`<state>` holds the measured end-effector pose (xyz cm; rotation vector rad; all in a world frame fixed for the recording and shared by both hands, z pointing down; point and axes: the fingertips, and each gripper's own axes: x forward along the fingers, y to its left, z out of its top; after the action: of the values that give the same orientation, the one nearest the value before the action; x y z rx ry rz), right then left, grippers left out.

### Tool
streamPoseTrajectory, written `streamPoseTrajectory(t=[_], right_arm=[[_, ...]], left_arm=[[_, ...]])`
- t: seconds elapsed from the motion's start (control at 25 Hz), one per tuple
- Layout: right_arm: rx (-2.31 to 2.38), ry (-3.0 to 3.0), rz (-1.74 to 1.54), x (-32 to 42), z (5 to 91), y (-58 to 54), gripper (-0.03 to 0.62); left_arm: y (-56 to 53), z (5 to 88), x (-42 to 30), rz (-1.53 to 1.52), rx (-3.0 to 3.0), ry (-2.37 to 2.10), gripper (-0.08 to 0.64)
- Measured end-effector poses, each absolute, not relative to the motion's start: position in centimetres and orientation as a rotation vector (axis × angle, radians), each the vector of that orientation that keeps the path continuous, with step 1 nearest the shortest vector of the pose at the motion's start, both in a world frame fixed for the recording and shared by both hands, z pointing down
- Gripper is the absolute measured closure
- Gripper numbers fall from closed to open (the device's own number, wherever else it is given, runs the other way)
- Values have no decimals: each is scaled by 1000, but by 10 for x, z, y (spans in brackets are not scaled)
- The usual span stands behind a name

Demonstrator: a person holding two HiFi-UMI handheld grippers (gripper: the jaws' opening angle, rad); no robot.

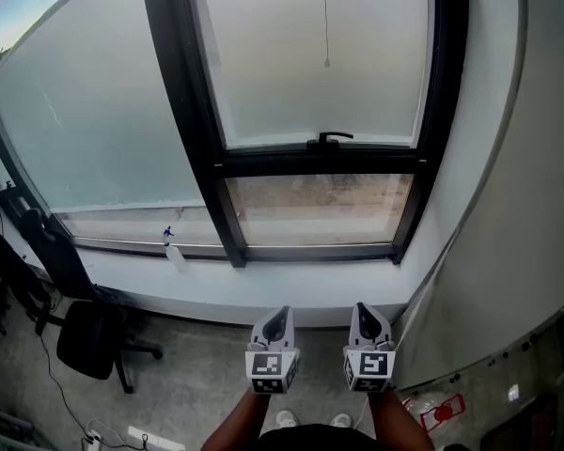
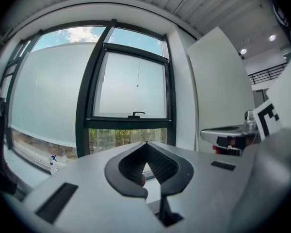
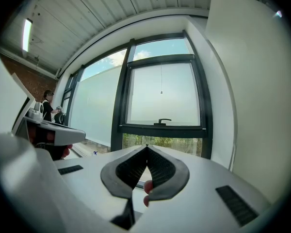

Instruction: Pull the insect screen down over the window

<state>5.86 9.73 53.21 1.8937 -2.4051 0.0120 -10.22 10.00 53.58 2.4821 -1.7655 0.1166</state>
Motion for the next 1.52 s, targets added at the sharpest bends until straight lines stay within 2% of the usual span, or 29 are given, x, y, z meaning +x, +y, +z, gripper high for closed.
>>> streamPoseTrajectory(t=[0.68,1.52], right_arm=[[2003,-2346,11,33,535,70,589],[1865,-2445,-59,87,525,-91,589]], left_arm=[[64,544,-148,152,2519,-1715,557],[-84,527,-85,162,2434,-1827,557]])
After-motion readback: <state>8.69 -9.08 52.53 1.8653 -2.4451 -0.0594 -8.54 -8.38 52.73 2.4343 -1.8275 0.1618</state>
